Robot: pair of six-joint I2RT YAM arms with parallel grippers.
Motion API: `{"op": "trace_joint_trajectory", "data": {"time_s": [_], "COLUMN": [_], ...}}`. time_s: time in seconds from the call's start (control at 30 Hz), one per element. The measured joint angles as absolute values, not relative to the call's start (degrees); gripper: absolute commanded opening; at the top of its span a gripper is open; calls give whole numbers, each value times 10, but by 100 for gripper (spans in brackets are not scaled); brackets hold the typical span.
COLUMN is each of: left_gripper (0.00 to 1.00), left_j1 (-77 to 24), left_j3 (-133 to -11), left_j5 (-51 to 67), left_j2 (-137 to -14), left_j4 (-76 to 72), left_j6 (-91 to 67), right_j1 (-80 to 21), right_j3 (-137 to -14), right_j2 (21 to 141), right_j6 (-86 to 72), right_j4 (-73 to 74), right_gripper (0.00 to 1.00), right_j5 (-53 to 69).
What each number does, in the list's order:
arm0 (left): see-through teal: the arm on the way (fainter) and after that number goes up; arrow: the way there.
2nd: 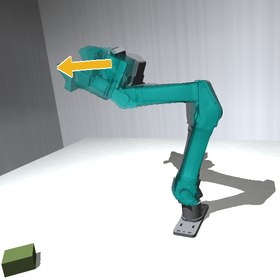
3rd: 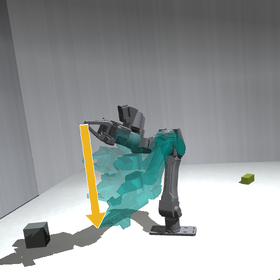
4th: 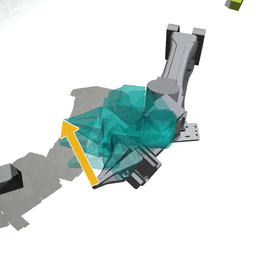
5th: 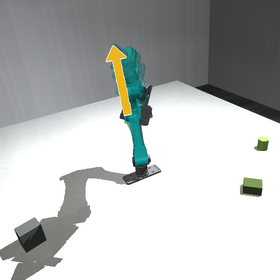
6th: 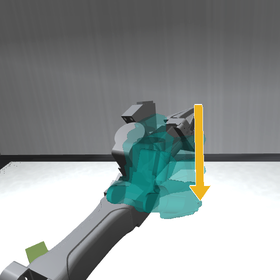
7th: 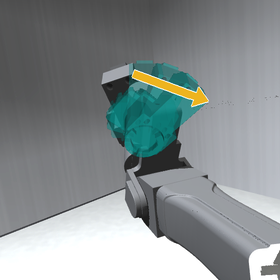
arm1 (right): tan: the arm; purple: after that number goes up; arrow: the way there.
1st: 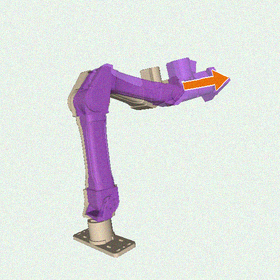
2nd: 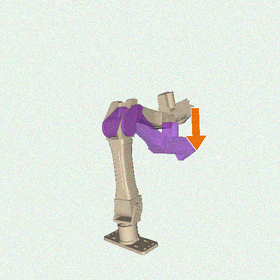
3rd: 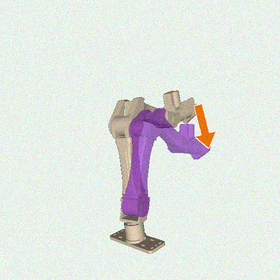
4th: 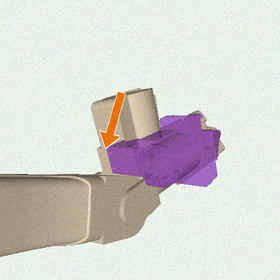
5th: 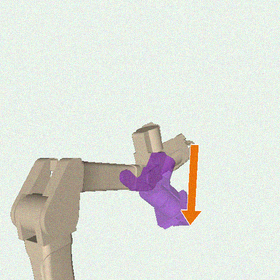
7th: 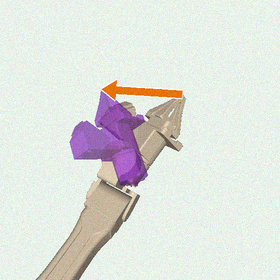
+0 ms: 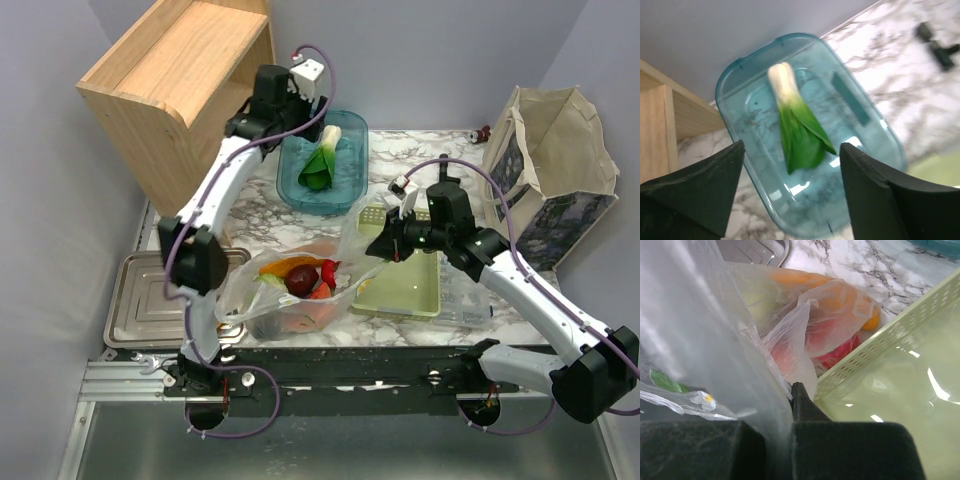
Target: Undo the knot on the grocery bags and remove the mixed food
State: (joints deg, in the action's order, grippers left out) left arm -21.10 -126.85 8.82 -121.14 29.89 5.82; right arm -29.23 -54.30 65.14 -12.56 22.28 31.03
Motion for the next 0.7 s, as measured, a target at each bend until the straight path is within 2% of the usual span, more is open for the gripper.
{"op": "trace_joint_trajectory", "data": {"time_s": [0.1,0.13,0.17,0.3,0.43,0.6,0.7], "left_gripper": [44,36,28,10,6,4,2], "left_j1": [-211,-211,-211,-248,-308,-424,-459], "left_j3": [-1126,-1035,-1000,-886,-830,-675,-612], "left_j5": [143,176,193,279,321,291,274], "left_j2": [-1059,-951,-902,-649,-538,-532,-541], "left_j4": [262,234,229,205,271,424,478], "left_j6": [45,46,49,119,210,307,334], "right_j1": [-292,-292,-292,-292,-292,-292,-292], "right_j3": [-543,-543,-543,-552,-567,-571,-571], "right_j2": [651,651,651,651,652,652,652], "right_j6": [-125,-125,-125,-125,-129,-137,-140], "right_j4": [219,218,216,213,204,197,196], "right_gripper": [1,1,1,1,1,1,1], "right_j5": [311,311,311,314,324,338,346]}}
